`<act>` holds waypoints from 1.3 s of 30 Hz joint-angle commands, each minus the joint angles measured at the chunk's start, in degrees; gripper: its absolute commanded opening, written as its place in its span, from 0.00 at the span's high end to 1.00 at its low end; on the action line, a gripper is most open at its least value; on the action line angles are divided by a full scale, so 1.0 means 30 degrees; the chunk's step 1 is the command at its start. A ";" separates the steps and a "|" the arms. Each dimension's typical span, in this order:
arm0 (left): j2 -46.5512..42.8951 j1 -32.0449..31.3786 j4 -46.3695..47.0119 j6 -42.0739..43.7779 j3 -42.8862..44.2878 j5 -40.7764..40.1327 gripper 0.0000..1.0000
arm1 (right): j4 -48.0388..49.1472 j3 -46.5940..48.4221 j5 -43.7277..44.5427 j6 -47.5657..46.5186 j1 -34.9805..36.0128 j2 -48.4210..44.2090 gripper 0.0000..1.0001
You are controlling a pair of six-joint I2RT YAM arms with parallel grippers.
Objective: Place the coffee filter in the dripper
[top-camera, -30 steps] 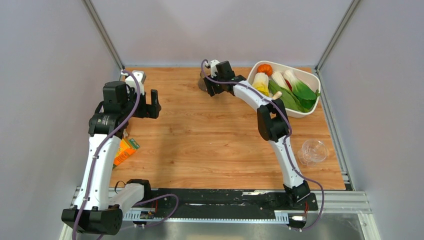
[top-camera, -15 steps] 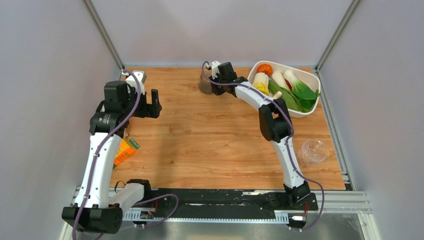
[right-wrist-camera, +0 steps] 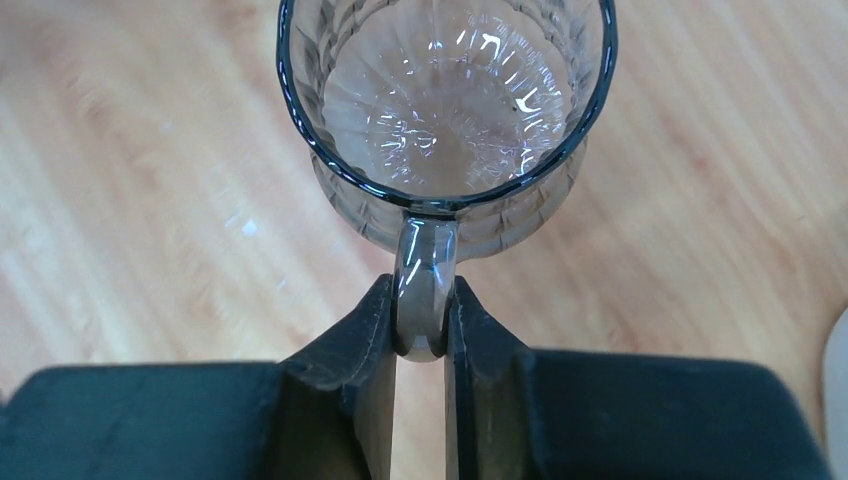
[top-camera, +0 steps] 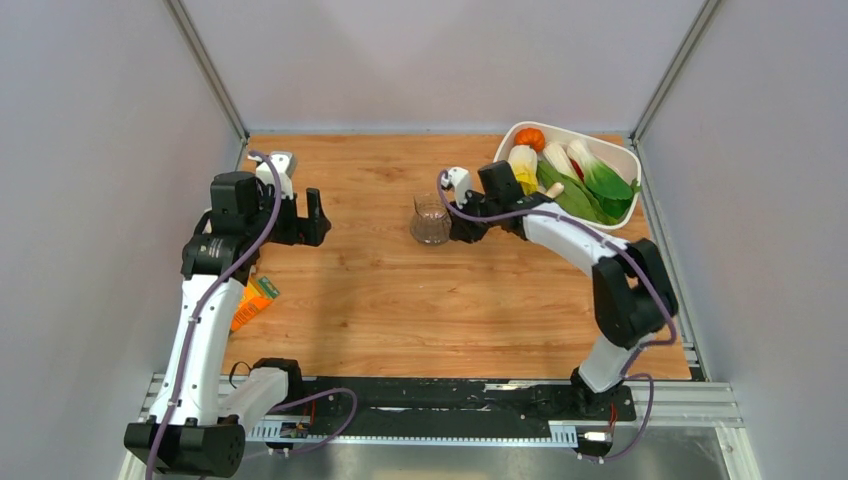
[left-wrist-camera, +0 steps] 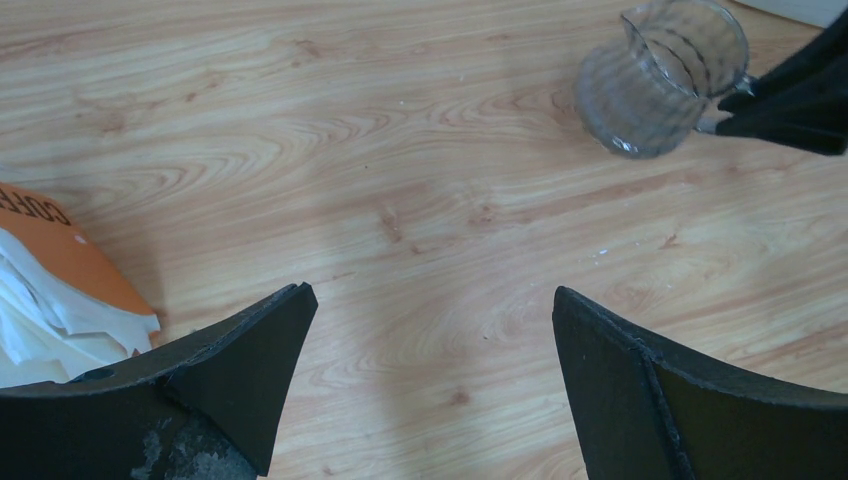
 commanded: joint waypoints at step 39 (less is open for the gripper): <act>-0.1980 0.0138 -0.0354 0.1742 -0.0437 0.2152 0.00 | 0.1471 -0.9284 -0.1767 -0.5633 0.2898 -0.8467 0.15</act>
